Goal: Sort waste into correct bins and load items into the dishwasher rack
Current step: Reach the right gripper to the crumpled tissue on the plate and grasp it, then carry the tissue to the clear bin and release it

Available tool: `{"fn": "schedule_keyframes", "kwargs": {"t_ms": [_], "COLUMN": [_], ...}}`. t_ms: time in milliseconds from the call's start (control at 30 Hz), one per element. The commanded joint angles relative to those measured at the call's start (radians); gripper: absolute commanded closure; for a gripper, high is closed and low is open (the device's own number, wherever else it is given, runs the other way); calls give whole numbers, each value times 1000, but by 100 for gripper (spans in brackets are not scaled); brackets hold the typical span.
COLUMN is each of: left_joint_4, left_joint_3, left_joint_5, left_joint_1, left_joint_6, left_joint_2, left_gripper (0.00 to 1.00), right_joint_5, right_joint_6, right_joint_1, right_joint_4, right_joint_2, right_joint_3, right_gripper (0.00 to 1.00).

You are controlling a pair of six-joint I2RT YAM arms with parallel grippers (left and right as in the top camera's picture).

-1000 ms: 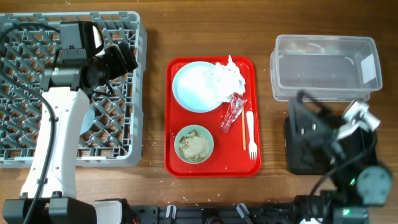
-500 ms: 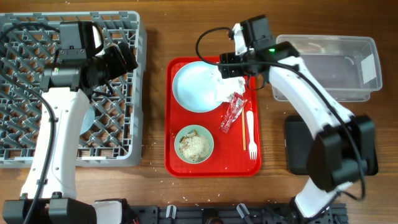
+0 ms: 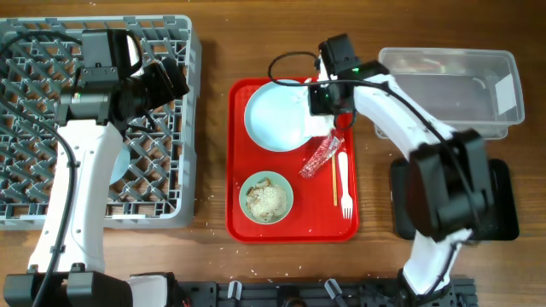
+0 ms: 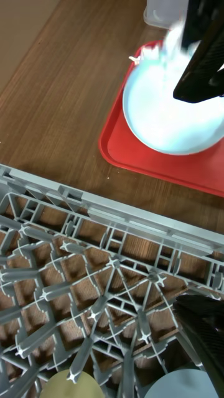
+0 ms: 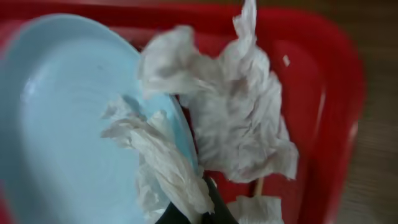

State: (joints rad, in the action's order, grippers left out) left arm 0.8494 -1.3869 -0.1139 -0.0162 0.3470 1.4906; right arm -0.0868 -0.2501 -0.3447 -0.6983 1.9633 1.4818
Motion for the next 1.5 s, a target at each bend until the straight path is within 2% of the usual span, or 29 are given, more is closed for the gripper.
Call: {"fn": "schedule_keyframes", "kwargs": {"t_ms": [0, 67, 200, 333, 400, 500, 567, 600, 633, 667, 733, 800, 833, 900, 1000, 1100, 1133, 1200, 1267, 1333, 1367, 1400, 1467], "left_joint_4": [-2, -2, -2, -2, -2, -2, -2, -2, -2, -2, -2, -2, -2, -2, -5, -3, -2, -2, -2, -2, -2, -2, -3], "left_joint_3": [-8, -8, -8, -8, -8, -8, -8, -8, -8, -8, -8, -8, -8, -8, -8, -8, -8, -8, -8, -8, -8, -8, -8], "left_joint_5": [-8, -8, -8, -8, -8, -8, -8, -8, -8, -8, -8, -8, -8, -8, -8, -8, -8, -8, -8, -8, -8, -8, -8], "left_joint_1": [-5, -5, -6, -5, -6, -6, -6, -6, -5, -5, -5, -6, -5, -5, -6, -2, -2, -2, -2, -2, -2, -2, -2], "left_joint_6": [9, 9, 9, 9, 9, 9, 9, 9, 9, 9, 9, 9, 9, 9, 9, 9, 9, 9, 9, 9, 9, 9, 9], "left_joint_2": [-10, -10, -10, -10, -10, -10, -10, -10, -10, -10, -10, -10, -10, -10, -10, -10, -10, -10, -10, -10, -10, -10, -10], "left_gripper": [0, 0, 0, 0, 0, 0, 0, 0, 0, 0, 0, 0, 0, 0, 0, 0, 0, 0, 0, 0, 0, 0, 0], "right_joint_5": [8, 8, -26, -48, -76, -75, -75, -75, -75, -74, -74, -52, -39, -2, 82, 138, 139, 139, 138, 130, 115, 83, -75], "right_joint_6": [-11, -12, -41, -103, -130, -145, -141, -137, -134, -134, -119, -116, -116, -116, -126, -144, -145, -143, -142, -142, -140, -125, -70], "right_joint_1": [-3, -3, -3, -14, -31, -39, -39, -39, -37, -37, -35, -34, -34, -34, -13, 311, 439, 521, 537, 536, 534, 534, 534], "right_joint_4": [-11, -35, -55, 62, 104, 122, 115, 109, 102, 99, 98, 90, 85, 68, 30, 23, 33, 47, 49, 39, 32, 28, 27], "right_joint_2": [-206, -275, -257, -132, -27, 38, 36, 35, 26, 10, -27, -68, -76, -92, -127, -337, -340, -305, -262, -226, -219, -219, -240], "right_joint_3": [26, 26, -7, -103, -103, -103, -103, -100, -90, -85, -81, -80, -80, -80, -55, 37, 35, 29, 29, 29, 29, 29, 29], "right_gripper": [96, 96, 96, 96, 96, 95, 72, 69, 58, 58, 63, 89, 96, 94, 96, 96, 96, 96, 96, 28, 9, 2, 0]}}
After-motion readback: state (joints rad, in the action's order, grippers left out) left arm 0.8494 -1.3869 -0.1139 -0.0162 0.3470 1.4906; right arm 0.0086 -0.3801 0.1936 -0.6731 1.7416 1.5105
